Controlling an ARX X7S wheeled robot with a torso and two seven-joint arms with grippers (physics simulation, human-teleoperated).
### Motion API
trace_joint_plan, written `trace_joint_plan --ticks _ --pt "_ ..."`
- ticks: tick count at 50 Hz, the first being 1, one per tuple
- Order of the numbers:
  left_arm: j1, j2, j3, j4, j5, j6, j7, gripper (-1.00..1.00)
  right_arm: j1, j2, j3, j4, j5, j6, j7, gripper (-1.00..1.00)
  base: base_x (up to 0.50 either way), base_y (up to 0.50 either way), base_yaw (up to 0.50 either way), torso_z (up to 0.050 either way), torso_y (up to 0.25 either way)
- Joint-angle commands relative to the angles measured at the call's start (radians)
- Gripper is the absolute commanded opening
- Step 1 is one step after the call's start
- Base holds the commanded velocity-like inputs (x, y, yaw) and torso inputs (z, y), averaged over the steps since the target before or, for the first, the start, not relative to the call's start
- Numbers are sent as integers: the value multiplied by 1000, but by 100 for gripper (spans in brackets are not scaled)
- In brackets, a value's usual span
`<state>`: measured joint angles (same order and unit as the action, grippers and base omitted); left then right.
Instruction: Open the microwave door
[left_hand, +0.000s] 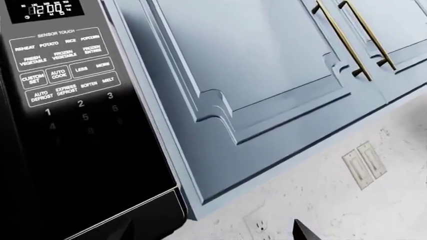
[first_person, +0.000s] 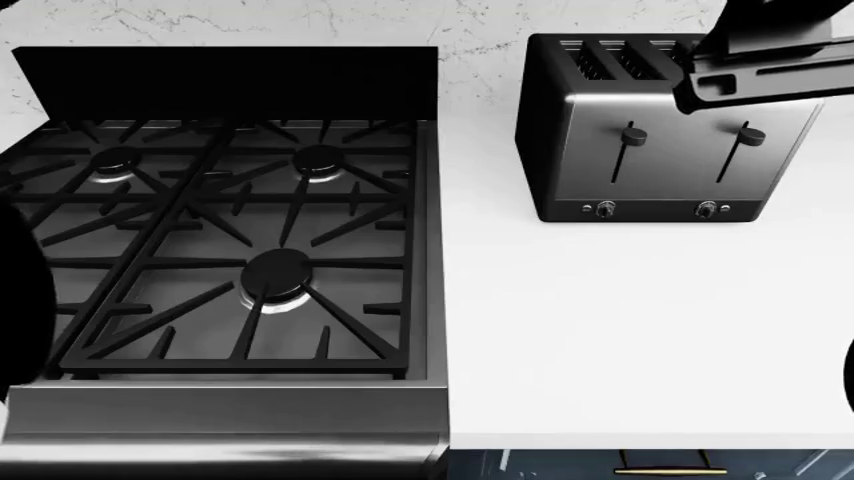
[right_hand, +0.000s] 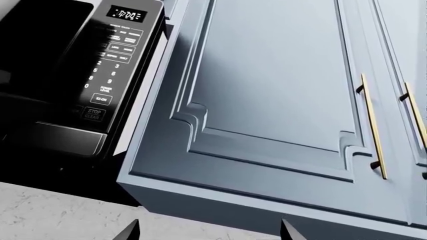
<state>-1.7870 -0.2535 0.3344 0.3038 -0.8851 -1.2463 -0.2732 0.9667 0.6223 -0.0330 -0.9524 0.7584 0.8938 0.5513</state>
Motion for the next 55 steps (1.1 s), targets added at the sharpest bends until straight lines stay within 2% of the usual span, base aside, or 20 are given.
trace_joint_plan --ticks 1,18,55 --pt "-47 21 81 -177 83 96 75 100 -13 5 -1 3 -4 -15 4 100 0 0 0 0 0" --pt "-132 76 187 -468 212 275 187 100 -26 16 10 4 0 -34 9 100 0 0 0 0 0" --pt "-302 173 272 -932 347 526 316 100 -10 51 44 -14 64 -16 50 100 0 0 0 0 0"
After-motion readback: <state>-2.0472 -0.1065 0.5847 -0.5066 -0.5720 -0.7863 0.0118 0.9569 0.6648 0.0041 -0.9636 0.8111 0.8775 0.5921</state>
